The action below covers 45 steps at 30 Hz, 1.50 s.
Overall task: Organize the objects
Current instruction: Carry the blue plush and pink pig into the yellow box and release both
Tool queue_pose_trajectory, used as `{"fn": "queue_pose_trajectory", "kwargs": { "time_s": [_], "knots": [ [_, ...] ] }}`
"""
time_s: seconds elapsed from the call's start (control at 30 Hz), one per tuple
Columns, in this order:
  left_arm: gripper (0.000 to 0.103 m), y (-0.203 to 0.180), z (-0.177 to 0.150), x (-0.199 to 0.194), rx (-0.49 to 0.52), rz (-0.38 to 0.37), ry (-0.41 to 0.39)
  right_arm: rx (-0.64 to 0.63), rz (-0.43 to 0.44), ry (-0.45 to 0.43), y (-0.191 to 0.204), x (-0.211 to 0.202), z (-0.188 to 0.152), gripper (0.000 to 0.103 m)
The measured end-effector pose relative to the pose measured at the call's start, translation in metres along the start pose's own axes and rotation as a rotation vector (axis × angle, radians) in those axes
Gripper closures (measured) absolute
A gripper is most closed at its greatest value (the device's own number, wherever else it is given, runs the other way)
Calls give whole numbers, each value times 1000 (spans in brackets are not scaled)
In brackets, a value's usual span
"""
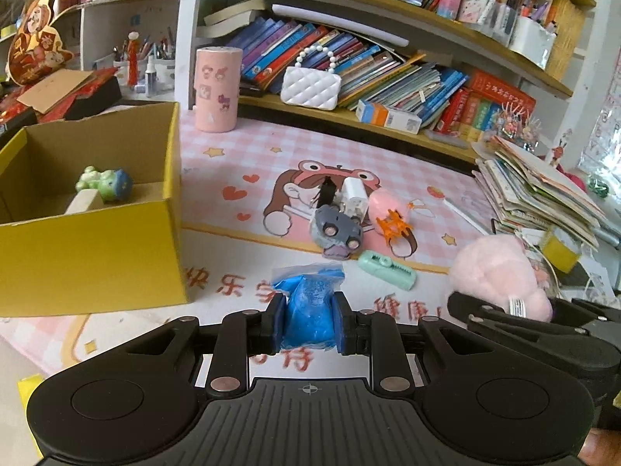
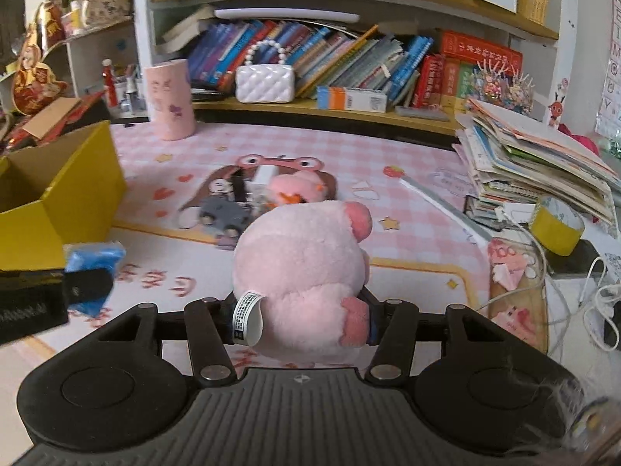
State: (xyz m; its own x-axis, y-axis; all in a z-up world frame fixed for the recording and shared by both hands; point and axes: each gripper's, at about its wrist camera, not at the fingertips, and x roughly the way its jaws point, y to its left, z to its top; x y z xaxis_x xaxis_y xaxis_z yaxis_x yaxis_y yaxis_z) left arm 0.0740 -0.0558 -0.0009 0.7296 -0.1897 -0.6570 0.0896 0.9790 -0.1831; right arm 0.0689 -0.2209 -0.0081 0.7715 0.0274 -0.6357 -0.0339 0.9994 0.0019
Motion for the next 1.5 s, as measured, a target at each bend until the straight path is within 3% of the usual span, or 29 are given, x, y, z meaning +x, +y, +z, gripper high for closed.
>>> {"fn": "queue_pose_trajectory", "kwargs": {
  "time_s": [0.57,0.8,1.27,1.5],
  "knots": [
    [80,121,-38,-97,-95,135,-53,-98,224,36,153,-59,-43,51],
    [80,163,-52,-132,-121,184,-84,-124,270,22,201,-79,-57,51],
    [81,193,-46,-172,-100,185,-199,-138,272,-62,236,-109,-48,51],
    [81,190,-5,-172,-90,157,-306,-117,266,-194,231,-107,8,51]
  ]
}}
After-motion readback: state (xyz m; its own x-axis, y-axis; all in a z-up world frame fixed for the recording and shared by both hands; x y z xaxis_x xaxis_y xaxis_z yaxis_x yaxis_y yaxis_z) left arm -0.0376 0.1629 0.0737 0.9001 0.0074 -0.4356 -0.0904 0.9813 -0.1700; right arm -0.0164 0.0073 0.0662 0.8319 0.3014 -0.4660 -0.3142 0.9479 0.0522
